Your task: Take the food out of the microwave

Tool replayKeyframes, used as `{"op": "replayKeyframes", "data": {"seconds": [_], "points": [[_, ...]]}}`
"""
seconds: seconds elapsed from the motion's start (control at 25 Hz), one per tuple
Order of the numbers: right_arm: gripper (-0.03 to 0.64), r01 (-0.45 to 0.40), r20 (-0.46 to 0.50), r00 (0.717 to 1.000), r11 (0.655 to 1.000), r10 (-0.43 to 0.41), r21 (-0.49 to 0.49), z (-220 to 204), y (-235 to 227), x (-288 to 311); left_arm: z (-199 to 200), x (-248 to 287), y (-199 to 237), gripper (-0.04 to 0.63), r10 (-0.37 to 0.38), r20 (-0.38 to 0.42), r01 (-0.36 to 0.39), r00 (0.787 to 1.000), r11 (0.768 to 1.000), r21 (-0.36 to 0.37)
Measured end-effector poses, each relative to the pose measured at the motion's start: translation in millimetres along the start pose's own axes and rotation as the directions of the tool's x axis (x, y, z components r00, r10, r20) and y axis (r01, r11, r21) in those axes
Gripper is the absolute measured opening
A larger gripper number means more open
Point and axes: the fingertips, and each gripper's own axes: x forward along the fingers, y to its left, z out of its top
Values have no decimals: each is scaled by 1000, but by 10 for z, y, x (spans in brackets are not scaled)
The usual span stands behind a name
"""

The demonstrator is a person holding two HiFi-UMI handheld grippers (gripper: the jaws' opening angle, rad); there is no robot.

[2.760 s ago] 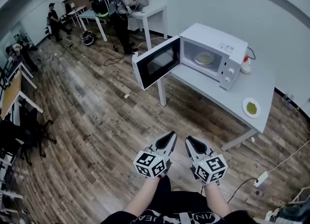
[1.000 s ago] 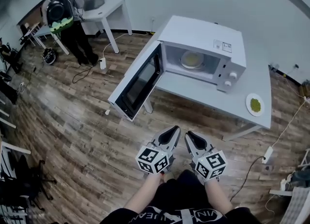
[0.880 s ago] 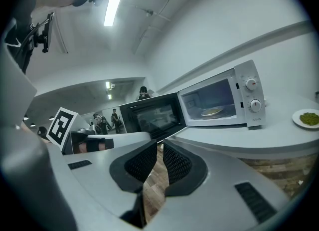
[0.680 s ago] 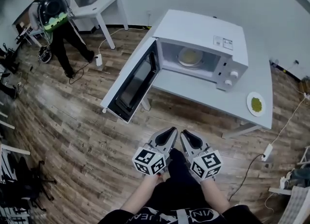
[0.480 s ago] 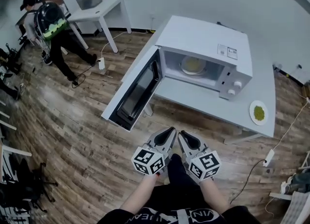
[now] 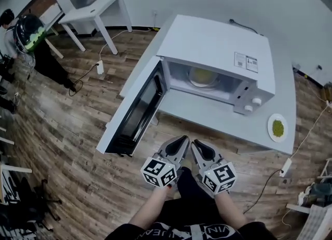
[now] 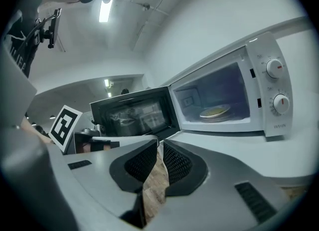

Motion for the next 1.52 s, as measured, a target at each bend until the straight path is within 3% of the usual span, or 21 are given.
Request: {"op": "replayKeyframes", "data": {"seconds": [0.48,0.76,0.88,1.16,1.52], "points": [[55,-2,-29,1000,999,0,-49,130,-469,508,82,515,371,23,-19,-11,19,1000,1000,-3],[55,1,-72,997,981,-15,-191,229,-761,770,135,762,590,23,-19,9,19,1000,1000,7],[57,34,-90,994,956,-63,-291,290,-930,884,141,846,640,23,-25,10,24,1000,1000,11],[64,86,-96,982,846,-160,-526,550,-1264,1158,193,1004,725,23,-33,9,33,999,999,19],[118,52,-189,960,792,-208,-608,526,-1556,1582,258,1094,801,23,-26,20,26,999,1000,18]]}}
